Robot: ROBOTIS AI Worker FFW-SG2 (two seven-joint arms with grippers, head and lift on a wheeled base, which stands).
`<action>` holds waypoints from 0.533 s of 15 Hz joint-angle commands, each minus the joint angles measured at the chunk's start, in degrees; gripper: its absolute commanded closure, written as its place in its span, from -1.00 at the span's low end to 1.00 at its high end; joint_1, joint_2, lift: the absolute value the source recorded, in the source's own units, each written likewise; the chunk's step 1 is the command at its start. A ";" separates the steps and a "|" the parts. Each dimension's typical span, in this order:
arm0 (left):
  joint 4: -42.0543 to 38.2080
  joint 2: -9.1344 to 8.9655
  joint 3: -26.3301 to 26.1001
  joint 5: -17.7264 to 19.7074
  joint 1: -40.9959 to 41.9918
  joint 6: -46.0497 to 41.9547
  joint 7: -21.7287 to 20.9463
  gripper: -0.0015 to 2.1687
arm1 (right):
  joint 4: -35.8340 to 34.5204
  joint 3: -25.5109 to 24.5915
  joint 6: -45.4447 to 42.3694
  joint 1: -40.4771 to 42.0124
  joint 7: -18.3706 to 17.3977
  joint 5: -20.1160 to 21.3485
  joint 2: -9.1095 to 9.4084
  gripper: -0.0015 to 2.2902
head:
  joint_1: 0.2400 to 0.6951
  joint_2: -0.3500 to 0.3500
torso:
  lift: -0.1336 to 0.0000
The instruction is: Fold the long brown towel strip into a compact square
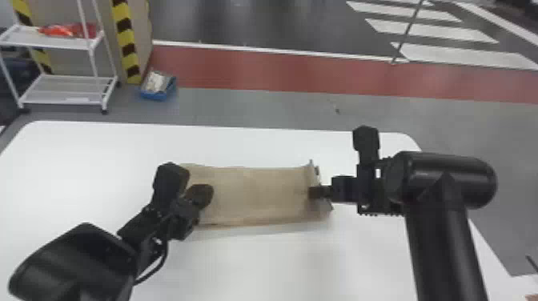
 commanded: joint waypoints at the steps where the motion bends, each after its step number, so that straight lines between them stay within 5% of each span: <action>1: -0.12 0.09 -0.03 0.00 0.07 0.14 0.00 0.71 | 0.47 -0.24 0.00 -0.24 0.39 -0.41 -0.11 -0.13 | 1.00 -0.54 | -0.86; 4: -0.03 0.26 0.05 -0.09 -0.11 0.67 -0.09 0.71 | -0.58 -0.68 -0.18 0.55 0.65 -1.11 -0.02 -0.10 | 1.00 -0.53 | -0.86; 5: 0.06 0.26 -0.03 -0.09 -0.19 0.85 -0.18 0.71 | -1.90 -0.77 -0.35 1.08 0.65 -2.16 -0.02 0.11 | 1.00 -0.53 | -0.86; 8: 1.03 -0.18 -0.30 -0.09 -0.46 0.67 -1.14 0.71 | -5.51 -1.30 -1.58 2.13 1.00 -6.21 -0.02 0.29 | 1.00 -0.51 | -0.86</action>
